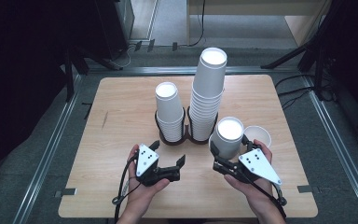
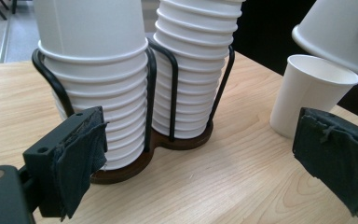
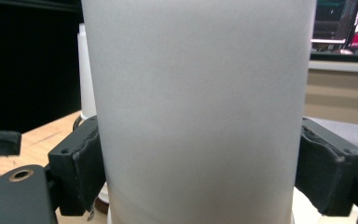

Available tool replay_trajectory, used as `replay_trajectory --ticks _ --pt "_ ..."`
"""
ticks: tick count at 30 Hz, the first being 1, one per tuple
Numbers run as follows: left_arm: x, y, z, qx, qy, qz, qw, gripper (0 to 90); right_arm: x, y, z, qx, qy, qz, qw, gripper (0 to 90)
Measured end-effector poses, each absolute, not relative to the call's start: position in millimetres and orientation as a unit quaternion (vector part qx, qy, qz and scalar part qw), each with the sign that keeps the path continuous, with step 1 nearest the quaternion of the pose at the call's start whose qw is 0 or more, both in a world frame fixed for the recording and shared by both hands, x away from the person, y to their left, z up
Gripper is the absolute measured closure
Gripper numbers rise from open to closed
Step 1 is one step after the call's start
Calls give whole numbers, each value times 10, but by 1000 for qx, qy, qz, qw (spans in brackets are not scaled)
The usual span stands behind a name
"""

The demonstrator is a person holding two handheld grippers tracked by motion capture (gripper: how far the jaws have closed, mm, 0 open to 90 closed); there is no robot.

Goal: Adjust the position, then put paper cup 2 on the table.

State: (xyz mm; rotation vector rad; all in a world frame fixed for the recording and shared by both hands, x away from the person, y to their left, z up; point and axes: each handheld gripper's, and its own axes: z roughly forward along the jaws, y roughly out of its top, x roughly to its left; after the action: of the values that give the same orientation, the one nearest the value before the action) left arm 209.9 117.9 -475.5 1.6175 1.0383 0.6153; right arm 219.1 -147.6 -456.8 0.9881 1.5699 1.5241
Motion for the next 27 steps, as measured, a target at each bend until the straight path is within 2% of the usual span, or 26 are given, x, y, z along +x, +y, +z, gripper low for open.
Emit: replay_trajectory --ticks 15,27 --pt "2101 1233 -4749 678 435 247 538 32 2259 -1405 -4844 384 639 557 365 142" --pt "2084 1188 -4733 689 421 235 540 32 2262 -1299 -5005 343 673 510 413 142"
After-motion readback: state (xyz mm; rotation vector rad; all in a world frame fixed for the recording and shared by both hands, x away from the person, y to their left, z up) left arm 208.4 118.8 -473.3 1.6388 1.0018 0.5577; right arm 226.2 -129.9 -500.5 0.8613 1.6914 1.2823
